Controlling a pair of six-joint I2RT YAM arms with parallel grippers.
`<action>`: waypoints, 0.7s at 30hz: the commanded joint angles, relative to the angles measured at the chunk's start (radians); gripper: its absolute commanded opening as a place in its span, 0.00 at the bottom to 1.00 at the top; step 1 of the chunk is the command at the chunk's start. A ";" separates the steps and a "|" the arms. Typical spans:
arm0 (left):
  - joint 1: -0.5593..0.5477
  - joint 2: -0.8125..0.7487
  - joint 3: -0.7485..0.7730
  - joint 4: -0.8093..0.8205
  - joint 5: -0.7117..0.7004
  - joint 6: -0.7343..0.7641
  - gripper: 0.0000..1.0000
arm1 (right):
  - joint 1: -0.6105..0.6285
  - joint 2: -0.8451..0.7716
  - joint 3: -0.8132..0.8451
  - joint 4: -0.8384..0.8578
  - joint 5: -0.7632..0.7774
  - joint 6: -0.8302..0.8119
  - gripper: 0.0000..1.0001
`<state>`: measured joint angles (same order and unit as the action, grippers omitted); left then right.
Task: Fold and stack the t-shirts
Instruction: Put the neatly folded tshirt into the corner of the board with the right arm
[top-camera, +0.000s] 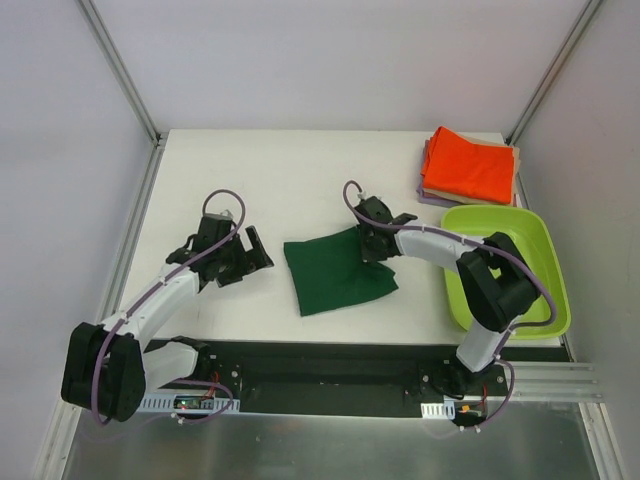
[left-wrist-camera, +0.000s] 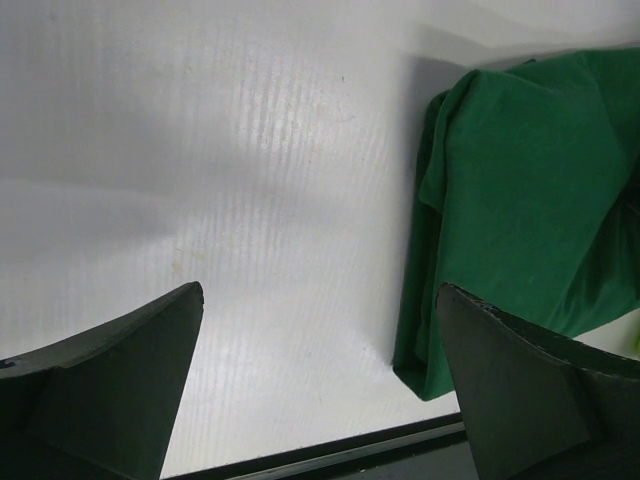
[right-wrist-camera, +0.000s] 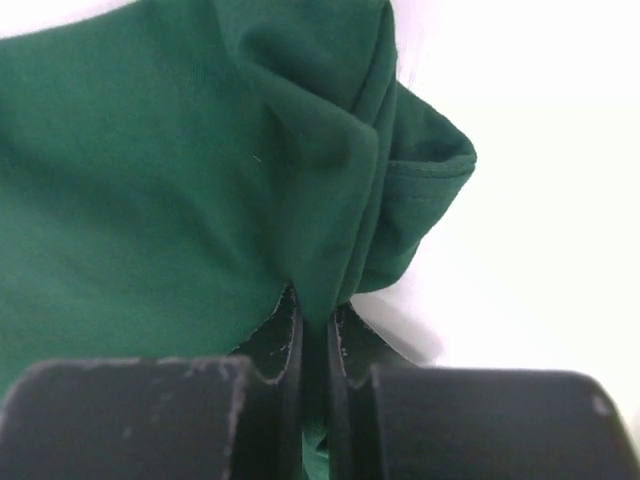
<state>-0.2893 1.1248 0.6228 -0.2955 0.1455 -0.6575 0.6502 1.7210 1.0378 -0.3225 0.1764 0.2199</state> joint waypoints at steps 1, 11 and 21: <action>0.035 -0.068 -0.015 -0.024 -0.034 0.036 0.99 | 0.005 0.031 0.149 -0.076 0.194 -0.212 0.00; 0.105 -0.181 -0.044 -0.073 -0.095 0.048 0.99 | -0.004 0.123 0.427 -0.080 0.596 -0.457 0.00; 0.116 -0.180 -0.020 -0.116 -0.168 0.035 0.99 | -0.101 0.153 0.570 0.033 0.781 -0.614 0.01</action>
<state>-0.1875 0.9466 0.5865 -0.3733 0.0383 -0.6361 0.6029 1.8927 1.5127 -0.3752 0.8234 -0.2893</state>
